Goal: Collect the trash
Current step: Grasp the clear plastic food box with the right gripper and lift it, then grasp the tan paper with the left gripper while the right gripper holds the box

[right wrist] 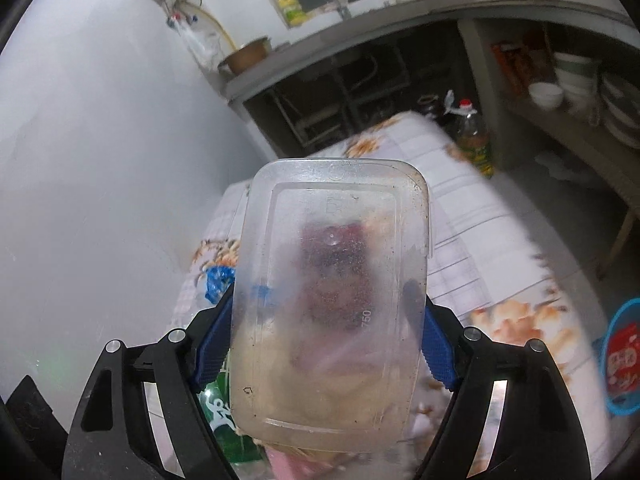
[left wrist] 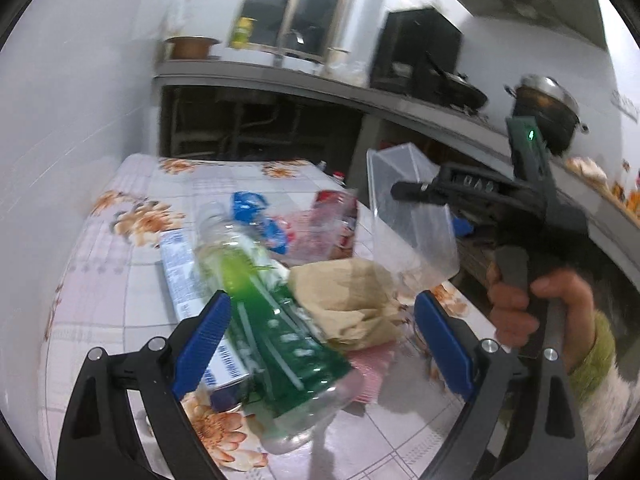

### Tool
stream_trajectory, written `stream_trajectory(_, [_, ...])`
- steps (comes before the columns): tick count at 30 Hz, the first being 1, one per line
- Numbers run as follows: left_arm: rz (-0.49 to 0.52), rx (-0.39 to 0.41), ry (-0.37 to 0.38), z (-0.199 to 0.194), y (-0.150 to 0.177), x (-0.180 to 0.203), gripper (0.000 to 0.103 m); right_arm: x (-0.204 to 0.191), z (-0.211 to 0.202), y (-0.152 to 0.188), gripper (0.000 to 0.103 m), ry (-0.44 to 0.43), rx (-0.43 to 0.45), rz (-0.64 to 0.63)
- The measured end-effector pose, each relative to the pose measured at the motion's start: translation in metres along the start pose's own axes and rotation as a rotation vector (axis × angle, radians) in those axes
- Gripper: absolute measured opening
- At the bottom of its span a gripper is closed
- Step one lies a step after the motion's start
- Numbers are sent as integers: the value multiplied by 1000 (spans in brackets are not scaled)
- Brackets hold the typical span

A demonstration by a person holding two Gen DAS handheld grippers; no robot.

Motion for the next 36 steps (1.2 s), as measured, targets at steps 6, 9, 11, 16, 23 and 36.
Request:
stream_trajectory(6, [135,-94,21,23,-2,32,90,30,-26,6,76,-8,-20,17])
stream_trajectory(9, [191,-166,2,40,-1,40,90,45,-32,16,76,13,-40,22])
stream_trajectory(11, [206,-206,9,50,-3,41,90,51,-34,23,76,9,-53,26])
stream_trajectory(16, [227,-322,-1,80,-3,43,90,67,-36,29,76,-13,-58,66])
stream_trajectory(23, [291,-438,-88,112,4,46,86,85,-36,32,76,-56,-75,118])
stream_trajectory(36, [343,-568,-169,137,17,38,50,99,-43,32,76,-83,-52,152])
Point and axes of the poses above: each gripper's, at about its wrist camera, not at the fingertips, and z roughly the way its jaws point, x to its right, y to its underside, the point moved 6 cm from there along z, roughly the way its jaws point, and after that the axes turned 1 degree about -z, right-handed, at the moved point
